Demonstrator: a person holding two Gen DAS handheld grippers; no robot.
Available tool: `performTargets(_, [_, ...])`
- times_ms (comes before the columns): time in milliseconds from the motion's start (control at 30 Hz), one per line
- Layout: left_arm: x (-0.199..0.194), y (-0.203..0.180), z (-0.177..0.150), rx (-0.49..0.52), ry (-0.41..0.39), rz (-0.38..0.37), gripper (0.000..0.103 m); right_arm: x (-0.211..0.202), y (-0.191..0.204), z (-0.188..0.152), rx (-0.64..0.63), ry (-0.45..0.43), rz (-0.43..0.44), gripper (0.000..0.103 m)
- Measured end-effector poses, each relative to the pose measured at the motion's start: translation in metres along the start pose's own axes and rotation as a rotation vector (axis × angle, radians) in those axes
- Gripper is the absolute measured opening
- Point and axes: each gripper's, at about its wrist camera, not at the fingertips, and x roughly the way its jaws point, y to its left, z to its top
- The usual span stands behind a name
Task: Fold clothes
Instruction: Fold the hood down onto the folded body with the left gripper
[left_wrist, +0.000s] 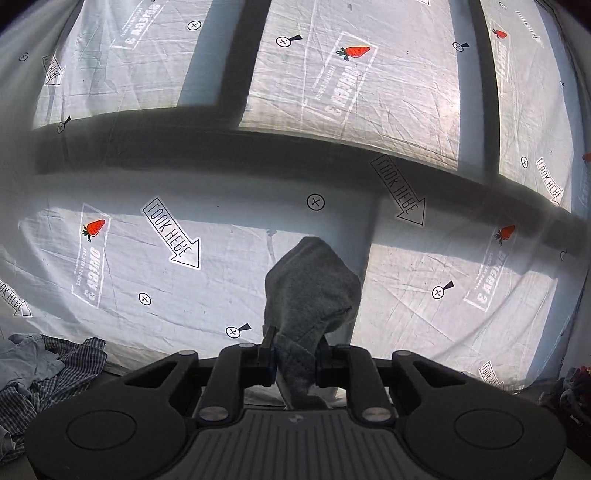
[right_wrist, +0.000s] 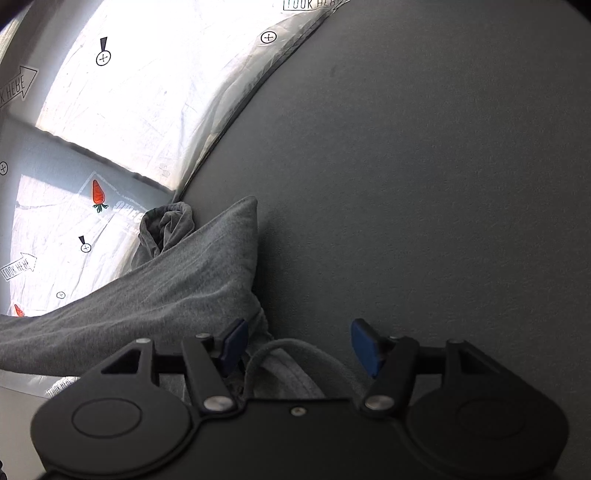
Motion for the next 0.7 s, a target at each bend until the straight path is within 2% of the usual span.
performTargets(233, [-0.001, 0.058, -0.021, -0.069, 0.073, 0.181, 0.02, 0.005, 0.01, -0.001, -0.086, 0.005, -0.038, 0.065])
performTargets(400, [-0.001, 0.108, -0.044, -0.109, 0.147, 0.338, 0.02, 0.008, 0.026, -0.006, -0.238, 0.023, -0.101, 0.07])
performTargets(500, [-0.002, 0.13, -0.06, -0.143, 0.202, 0.383, 0.02, 0.013, 0.038, -0.012, -0.32, 0.034, -0.14, 0.075])
performTargets(700, [0.002, 0.154, -0.103, -0.168, 0.318, 0.438, 0.021, 0.017, 0.052, -0.021, -0.447, 0.051, -0.212, 0.077])
